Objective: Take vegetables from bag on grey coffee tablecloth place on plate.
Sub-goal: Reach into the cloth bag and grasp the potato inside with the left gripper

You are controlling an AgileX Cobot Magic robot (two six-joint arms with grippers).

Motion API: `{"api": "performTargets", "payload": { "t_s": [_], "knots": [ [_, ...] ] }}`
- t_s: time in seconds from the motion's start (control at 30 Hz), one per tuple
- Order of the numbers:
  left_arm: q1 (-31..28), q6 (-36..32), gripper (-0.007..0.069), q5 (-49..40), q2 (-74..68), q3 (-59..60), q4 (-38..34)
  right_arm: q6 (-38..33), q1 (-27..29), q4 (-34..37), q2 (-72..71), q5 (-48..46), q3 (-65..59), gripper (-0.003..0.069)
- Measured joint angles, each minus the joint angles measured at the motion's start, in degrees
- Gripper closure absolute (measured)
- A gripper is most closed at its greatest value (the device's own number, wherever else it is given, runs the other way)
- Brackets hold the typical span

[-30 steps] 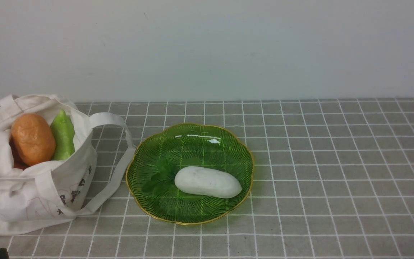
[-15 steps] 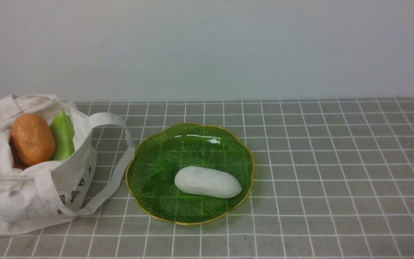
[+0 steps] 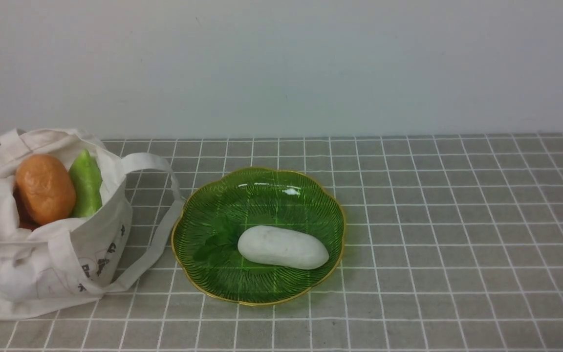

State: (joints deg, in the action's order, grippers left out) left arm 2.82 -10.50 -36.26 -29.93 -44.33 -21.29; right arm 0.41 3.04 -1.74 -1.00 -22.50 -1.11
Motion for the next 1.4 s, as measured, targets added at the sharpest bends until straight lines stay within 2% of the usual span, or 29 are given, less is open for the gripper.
{"api": "performTargets", "payload": {
  "t_s": [0.03, 0.07, 0.1, 0.23, 0.33, 0.47, 0.63, 0.77, 0.87, 1.0, 1.03, 1.07, 1.17, 1.2, 1.3, 1.4],
  "knots": [
    [0.0, 0.2, 0.0629, -1.0, 0.0, 0.0, 0.6, 0.0, 0.0, 0.0, 0.0, 0.0, 0.0, 0.0672],
    [0.0, 1.6, 0.0629, -8.4, -7.7, -4.8, 5.8, 0.0, 0.0, 0.0, 0.0, 0.0, 0.0, 0.0672],
    [0.0, 2.9, 0.0629, -11.4, -11.6, -7.1, 9.5, 0.0, 0.0, 0.0, 0.0, 0.0, 0.0, 0.0672],
    [0.0, 12.5, 0.0629, -16.9, -23.0, -13.6, 23.4, 0.0, 0.0, 0.0, 0.0, 0.0, 0.0, 0.0672],
    [-0.1, 19.3, 0.0629, -19.2, -29.6, -17.9, 27.6, 0.0, 0.0, 0.0, 0.0, 0.0, 0.0, 0.0672],
    [-0.1, 21.4, 0.0627, -20.3, -36.1, -21.2, 28.2, 0.0, 0.0, 0.0, 0.0, 0.0, 0.0, 0.0672],
    [-2.9, 21.4, 0.0626, -21.1, -46.8, -25.8, 25.2, 0.0, 0.0, 0.0, 0.0, 0.0, 0.0, 0.0672],
    [-7.2, 17.2, 0.0626, -21.8, -53.6, -30.1, 18.7, 0.0, 0.0, 0.0, 0.0, 0.0, 0.0, 0.0672],
    [-8.1, 13.7, 0.0619, -21.7, -55.9, -31.9, 18.1, 0.0, 0.0, 0.0, 0.0, 0.0, 0.0, 0.0672],
    [-8.2, 11.0, 0.0575, -19.8, -57.2, -32.3, 19.1, 0.0, 0.0, 0.0, 0.0, 0.0, 0.0, 0.0672],
    [-8.2, 10.5, 0.0531, -18.7, -57.8, -32.3, 19.6, 0.0, 0.0, 0.0, 0.0, 0.0, 0.0, 0.0672],
    [-8.2, 10.5, 0.0524, -18.5, -57.9, -32.3, 19.7, 0.0, 0.0, 0.0, 0.0, 0.0, 0.0, 0.0672],
    [-8.2, 10.0, 0.0356, -16.7, -59.5, -32.3, 21.8, 0.0, 0.0, 0.0, 0.0, 0.0, 0.0, 0.0672],
    [-8.2, 9.9, 0.0345, -16.7, -59.6, -32.3, 21.9, 0.0, 0.0, 0.0, 0.0, 0.0, 0.0, 0.0672],
    [-8.2, 9.8, 0.0131, -16.0, -61.4, -32.3, 22.2, 0.0, 0.0, 0.0, 0.0, 0.0, 0.0, 0.0672],
    [-8.2, 9.7, -0.0006, -14.7, -62.9, -32.3, 22.2, 0.0, 0.0, 0.0, 0.0, 0.0, 0.0, 0.0672]
  ]
}}
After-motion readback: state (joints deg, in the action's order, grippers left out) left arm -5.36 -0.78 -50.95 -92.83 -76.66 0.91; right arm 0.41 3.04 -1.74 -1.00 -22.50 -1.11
